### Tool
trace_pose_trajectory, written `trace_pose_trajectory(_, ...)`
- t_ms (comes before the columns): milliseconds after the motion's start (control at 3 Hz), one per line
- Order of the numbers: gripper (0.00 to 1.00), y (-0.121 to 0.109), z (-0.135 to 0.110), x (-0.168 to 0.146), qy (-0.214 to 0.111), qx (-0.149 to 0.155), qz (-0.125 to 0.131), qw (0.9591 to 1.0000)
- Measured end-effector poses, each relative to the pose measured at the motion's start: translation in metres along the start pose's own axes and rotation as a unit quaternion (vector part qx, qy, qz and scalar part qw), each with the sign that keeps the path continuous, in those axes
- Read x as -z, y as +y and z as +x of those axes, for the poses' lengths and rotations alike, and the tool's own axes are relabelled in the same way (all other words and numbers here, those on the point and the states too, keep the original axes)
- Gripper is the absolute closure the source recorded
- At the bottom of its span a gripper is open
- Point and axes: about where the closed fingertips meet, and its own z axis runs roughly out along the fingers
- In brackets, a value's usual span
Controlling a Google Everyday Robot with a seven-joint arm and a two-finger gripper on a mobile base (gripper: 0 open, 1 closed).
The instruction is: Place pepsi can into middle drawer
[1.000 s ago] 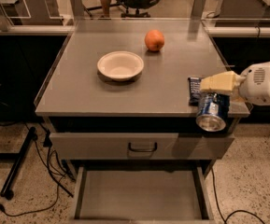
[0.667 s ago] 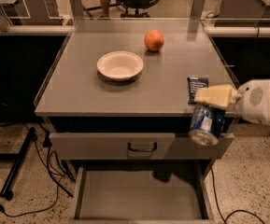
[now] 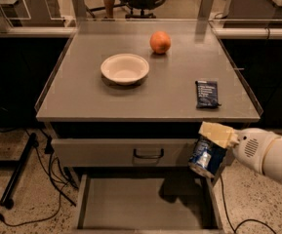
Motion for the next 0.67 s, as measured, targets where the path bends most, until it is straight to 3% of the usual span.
trace_pose_trajectory(333, 1.00, -0.040, 0.009, -0.016, -0.041, -0.008, 0.050, 0.9979)
trace_pose_trajectory(667, 1.00, -0.065, 0.013, -0.025, -0.053, -0.025, 0.072, 0.9956)
